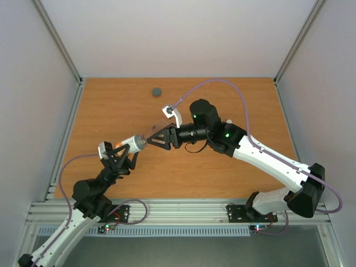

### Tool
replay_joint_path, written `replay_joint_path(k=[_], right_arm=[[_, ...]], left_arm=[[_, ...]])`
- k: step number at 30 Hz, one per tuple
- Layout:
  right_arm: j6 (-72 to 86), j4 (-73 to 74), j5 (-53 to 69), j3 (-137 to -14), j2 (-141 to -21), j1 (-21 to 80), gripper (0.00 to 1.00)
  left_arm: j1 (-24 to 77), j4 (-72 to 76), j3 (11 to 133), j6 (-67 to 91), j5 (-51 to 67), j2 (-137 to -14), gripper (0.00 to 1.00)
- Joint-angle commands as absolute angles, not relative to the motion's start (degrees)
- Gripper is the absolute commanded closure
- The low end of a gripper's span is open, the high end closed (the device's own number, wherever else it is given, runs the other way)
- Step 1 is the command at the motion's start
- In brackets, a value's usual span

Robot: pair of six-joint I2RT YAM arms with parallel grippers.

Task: Sort the pills into containers
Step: Place the pill bottle at the center of the board.

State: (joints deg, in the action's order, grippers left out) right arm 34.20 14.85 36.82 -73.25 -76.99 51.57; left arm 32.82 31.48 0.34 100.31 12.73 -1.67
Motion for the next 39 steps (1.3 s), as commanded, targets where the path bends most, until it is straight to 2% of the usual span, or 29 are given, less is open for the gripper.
replay_joint_path(k=[1, 20, 35, 39], right_arm=[[35.19, 14.78, 35.68, -72.45, -77.33, 52.29, 0.41], [34.70, 13.07, 36.94, -71.98, -81.23, 52.25, 0.47], [33.58, 13.83, 39.42, -73.71, -84.07, 53.17, 0.70], [33.55, 14.29, 38.68, -73.78, -84.05, 53.17, 0.81]], left_arm=[[32.61, 33.87, -0.31, 99.16, 14.49, -1.76, 0.99], [32.61, 35.19, 0.97, 98.76, 16.59, -3.01, 1.00], [32.70, 39.02, 2.90, 97.48, 19.51, -9.53, 0.99], [32.70, 36.75, 3.24, 97.26, 19.04, -8.66, 0.98]])
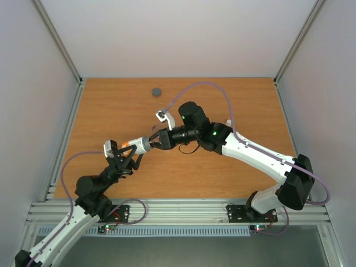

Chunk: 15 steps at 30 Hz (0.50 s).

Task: Sort the pills into containers
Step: Place the pill bottle at the center of the board.

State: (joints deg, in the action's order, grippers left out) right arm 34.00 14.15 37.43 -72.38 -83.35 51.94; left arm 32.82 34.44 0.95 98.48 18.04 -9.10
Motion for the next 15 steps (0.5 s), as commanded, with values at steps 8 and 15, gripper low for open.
replay_joint_path(k=[8, 15], right_arm=[[33.04, 16.00, 36.89, -74.93, -84.19, 53.17, 0.94], [32.84, 17.47, 34.87, -76.09, -84.42, 53.17, 0.97]], left_arm=[[32.69, 29.52, 3.30, 96.86, 16.34, -4.74, 0.84], [32.70, 24.00, 2.84, 97.01, 13.04, -0.19, 0.63]])
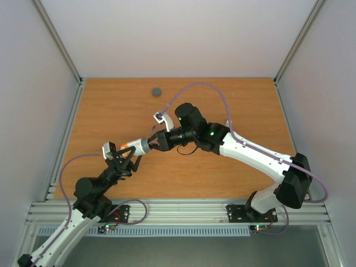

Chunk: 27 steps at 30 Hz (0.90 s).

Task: Sort the pills into containers
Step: Place the pill bottle at the center of the board.

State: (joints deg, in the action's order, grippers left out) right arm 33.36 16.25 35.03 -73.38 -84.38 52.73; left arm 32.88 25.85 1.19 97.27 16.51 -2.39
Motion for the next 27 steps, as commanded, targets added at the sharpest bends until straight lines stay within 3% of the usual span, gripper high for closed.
replay_joint_path(k=[1, 8, 12, 27], right_arm=[[32.83, 17.54, 34.67, -76.19, -84.42, 53.16, 0.97], [32.90, 18.35, 33.07, -77.18, -84.87, 53.16, 0.98], [32.58, 19.46, 31.82, -78.13, -85.11, 53.15, 0.98], [29.23, 31.38, 17.06, -84.65, -85.24, 50.51, 0.98]], left_arm=[[32.70, 23.45, 3.01, 96.94, 12.91, -0.30, 0.59], [32.70, 17.93, 5.22, 94.69, 10.68, -0.18, 0.28], [32.70, 12.59, 7.39, 92.38, 9.19, -0.18, 0.15], [32.65, 2.31, 14.30, 83.52, 7.87, -7.61, 0.13]])
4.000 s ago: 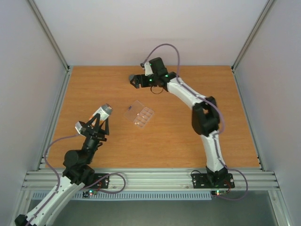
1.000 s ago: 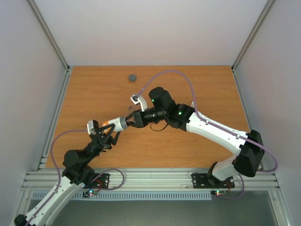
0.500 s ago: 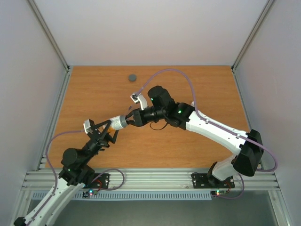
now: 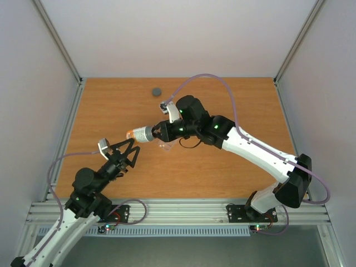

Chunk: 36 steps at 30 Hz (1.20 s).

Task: Sort the pills into containers
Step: Place the pill bottle at the center of the board.

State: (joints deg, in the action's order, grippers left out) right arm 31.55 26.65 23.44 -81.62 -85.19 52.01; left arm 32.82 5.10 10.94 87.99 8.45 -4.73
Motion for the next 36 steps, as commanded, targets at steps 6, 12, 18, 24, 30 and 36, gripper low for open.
replay_joint_path(k=[6, 12, 18, 24, 30, 36], right_arm=[[26.10, 40.26, 8.91, -87.01, -85.31, 46.17, 0.99], [21.10, 48.75, -2.33, -86.70, -87.60, 41.32, 0.99], [16.08, 54.37, -8.70, -87.70, -92.73, 36.26, 0.99], [13.19, 57.69, -10.93, -89.76, -98.69, 33.61, 0.99], [10.91, 62.73, -12.11, -95.90, -105.43, 33.39, 0.99], [9.83, 65.34, -12.12, -98.79, -109.76, 33.24, 0.99]], left_arm=[[32.69, -5.90, 20.24, 77.39, 6.24, -13.13, 0.12], [32.70, -12.67, 24.86, 72.61, 4.54, -16.79, 0.12], [32.70, -19.00, 29.60, 67.94, 2.92, -21.00, 0.12], [32.69, -24.14, 31.92, 65.55, 1.26, -23.27, 0.12], [32.69, -27.81, 32.82, 64.39, 0.18, -23.98, 0.13], [32.70, -28.94, 32.88, 63.87, 0.22, -24.59, 0.14]])
